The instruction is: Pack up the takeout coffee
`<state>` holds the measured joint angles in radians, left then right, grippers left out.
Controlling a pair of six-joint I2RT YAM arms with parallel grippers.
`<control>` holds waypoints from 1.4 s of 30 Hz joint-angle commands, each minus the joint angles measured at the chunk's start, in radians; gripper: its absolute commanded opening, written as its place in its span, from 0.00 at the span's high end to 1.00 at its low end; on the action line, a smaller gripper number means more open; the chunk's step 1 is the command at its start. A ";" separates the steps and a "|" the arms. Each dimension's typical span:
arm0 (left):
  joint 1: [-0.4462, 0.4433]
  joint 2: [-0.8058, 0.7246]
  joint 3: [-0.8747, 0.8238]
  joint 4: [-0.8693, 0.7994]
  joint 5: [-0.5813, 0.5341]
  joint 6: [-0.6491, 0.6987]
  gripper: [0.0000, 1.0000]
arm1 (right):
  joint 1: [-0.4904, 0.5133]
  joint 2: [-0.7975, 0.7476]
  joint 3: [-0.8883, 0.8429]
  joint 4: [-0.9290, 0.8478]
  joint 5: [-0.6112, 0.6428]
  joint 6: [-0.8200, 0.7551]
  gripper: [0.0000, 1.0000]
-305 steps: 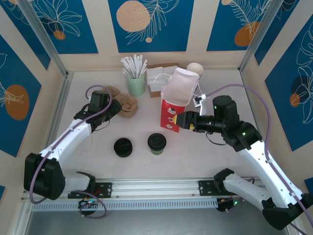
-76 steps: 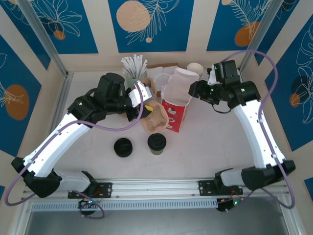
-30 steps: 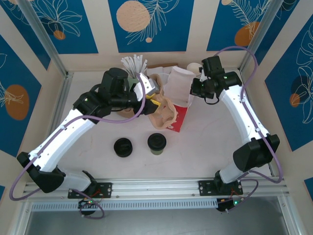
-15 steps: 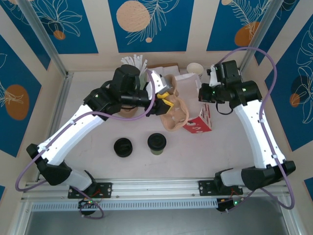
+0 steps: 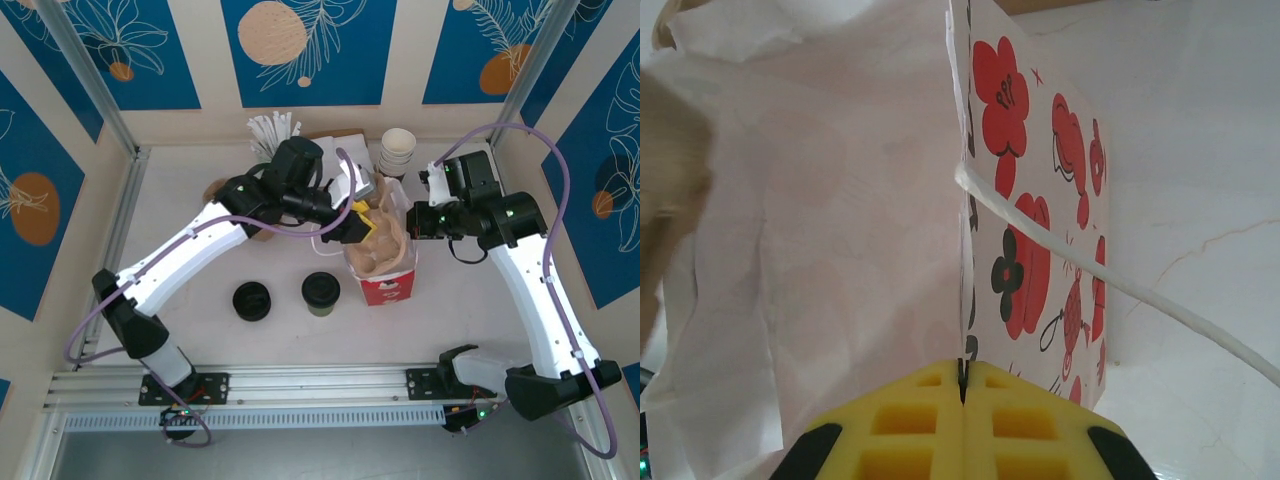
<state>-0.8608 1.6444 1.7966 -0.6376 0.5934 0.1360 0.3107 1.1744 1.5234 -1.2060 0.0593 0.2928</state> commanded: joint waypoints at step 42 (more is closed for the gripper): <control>-0.019 0.205 0.097 -0.171 -0.043 0.120 0.62 | 0.030 -0.057 -0.040 -0.056 -0.141 -0.016 1.00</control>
<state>-0.8719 1.8286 1.8637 -0.7914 0.5674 0.2241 0.3347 1.1404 1.4952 -1.2457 -0.0166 0.2619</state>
